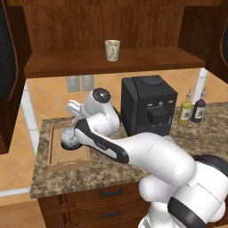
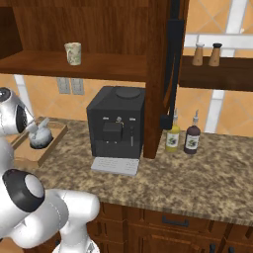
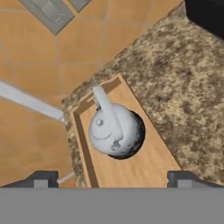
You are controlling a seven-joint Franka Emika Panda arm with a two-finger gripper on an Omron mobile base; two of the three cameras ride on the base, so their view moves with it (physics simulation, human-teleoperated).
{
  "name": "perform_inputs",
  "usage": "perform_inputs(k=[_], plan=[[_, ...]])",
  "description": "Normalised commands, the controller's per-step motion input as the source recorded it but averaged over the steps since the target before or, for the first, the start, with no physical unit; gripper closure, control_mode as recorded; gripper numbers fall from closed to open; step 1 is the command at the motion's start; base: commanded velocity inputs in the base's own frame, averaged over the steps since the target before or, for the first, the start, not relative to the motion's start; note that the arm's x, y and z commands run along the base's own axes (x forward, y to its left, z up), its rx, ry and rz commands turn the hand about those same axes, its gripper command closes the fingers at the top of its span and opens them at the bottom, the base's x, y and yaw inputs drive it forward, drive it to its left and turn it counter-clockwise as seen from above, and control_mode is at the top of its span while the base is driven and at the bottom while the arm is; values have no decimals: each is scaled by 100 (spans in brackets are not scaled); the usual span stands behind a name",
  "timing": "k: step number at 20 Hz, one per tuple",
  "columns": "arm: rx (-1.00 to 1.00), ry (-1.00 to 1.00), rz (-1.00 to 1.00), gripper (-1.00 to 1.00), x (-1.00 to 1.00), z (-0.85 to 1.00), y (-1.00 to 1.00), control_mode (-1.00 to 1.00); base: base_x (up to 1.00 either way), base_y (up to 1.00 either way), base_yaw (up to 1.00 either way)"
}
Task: Pick the kettle from the counter and place it on the tray. Then pick the mug from the cabinet and place it on the tray. Then close the cabinet doors.
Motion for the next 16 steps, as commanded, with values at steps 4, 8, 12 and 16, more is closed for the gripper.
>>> perform_inputs(k=[4,8,12,16], plan=[[-26,1,15,-100,-39,9,-14,-100,0,0,0],[-34,0,15,-100,-66,35,-39,-100,0,0,0],[-22,-7,12,-100,-61,65,-53,-100,0,0,0],[-20,0,9,-100,-44,92,-23,-100,0,0,0]])
